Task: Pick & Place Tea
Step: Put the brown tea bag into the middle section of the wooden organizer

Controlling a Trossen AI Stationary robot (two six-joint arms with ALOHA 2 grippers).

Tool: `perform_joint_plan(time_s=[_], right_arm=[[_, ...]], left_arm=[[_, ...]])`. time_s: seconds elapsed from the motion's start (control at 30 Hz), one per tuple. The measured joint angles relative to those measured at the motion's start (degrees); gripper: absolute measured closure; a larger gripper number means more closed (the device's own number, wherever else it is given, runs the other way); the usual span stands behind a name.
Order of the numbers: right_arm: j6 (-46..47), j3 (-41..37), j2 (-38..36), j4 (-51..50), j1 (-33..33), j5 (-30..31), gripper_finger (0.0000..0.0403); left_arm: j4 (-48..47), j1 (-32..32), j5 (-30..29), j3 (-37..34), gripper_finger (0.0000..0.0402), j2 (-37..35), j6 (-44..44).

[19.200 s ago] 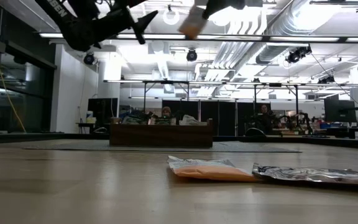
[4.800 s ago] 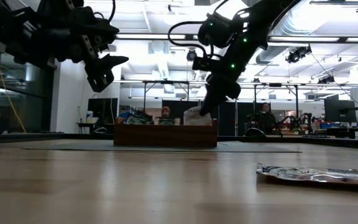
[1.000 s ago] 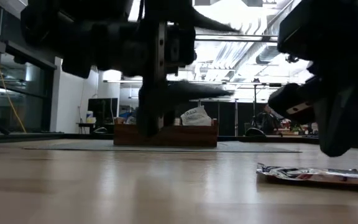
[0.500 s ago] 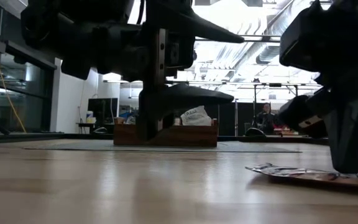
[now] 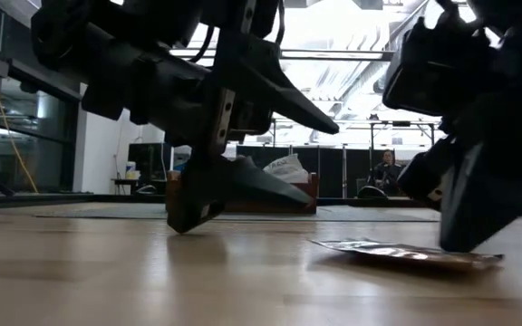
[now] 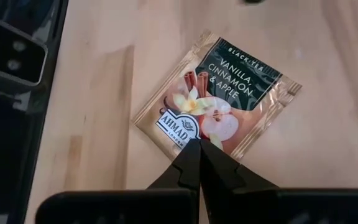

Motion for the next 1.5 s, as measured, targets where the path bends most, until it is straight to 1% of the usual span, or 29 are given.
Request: perform_joint_plan(time_s=[0.07, 0.17, 0.3, 0.4, 0.57, 0.7, 0.83, 0.97, 1.13, 1.2, 1.33, 1.5], right_arm=[[0.38, -0.02, 0.1, 0.51, -0.32, 0.49, 0.0403], [0.42, -0.04, 0.12, 0.56, -0.6, 1.22, 0.0403], [0.42, -0.11, 0.16, 1.09, -0.88, 1.86, 0.0403], [0.29, -0.13, 0.16, 1.14, -1.14, 1.65, 0.0403], [-0.52, -0.13, 0.16, 1.16, -1.14, 1.34, 0.0403], [-0.62, -0.15, 0.16, 1.16, -1.14, 1.26, 0.0403], [-0.67, -0.15, 0.16, 1.24, -1.14, 1.28, 0.0403], [-0.67, -0.2, 0.18, 1.34, -1.14, 1.26, 0.0403], [-0.67, -0.22, 0.18, 1.37, -1.12, 1.25, 0.0403], [-0.67, -0.22, 0.18, 1.37, -1.12, 1.25, 0.0403], [-0.67, -0.24, 0.18, 1.56, -1.12, 1.24, 0.0403], [-0.66, -0.26, 0.18, 1.72, -1.12, 1.24, 0.0403]], left_arm=[[-0.47, 0.02, 1.79, 0.0, 0.017, 0.0, -0.14], [-1.39, 0.01, 2.8, 0.23, 0.017, 0.8, -2.36], [-1.6, 0.11, 2.86, 0.3, 0.017, 1.33, -7.3], [-5.17, 0.43, 3.05, 1.85, 0.017, 2.75, -9.19], [-17.98, 1.14, 3.65, 6.45, 0.017, 2.98, -7.7], [-31.14, 1.11, 3.2, 12.66, 0.0171, 3.1, -1.95], [-41.47, 0.98, -0.34, 18.2, 0.0171, 3.27, 3.29], [-48.12, 1.04, -4.88, 21.73, 0.0171, 3.37, 4.68], [-50.84, 1.03, -8.48, 22.4, 0.0171, 3.33, 4.78], [-51.13, 1.06, -8.77, 22.38, 0.0171, 3.3, 4.81], [-50.78, 1.12, -7.42, 22.34, 0.017, 3.3, 4.83], [-48.85, 1.24, -4.54, 22.44, 0.017, 6.14, 4.39]])
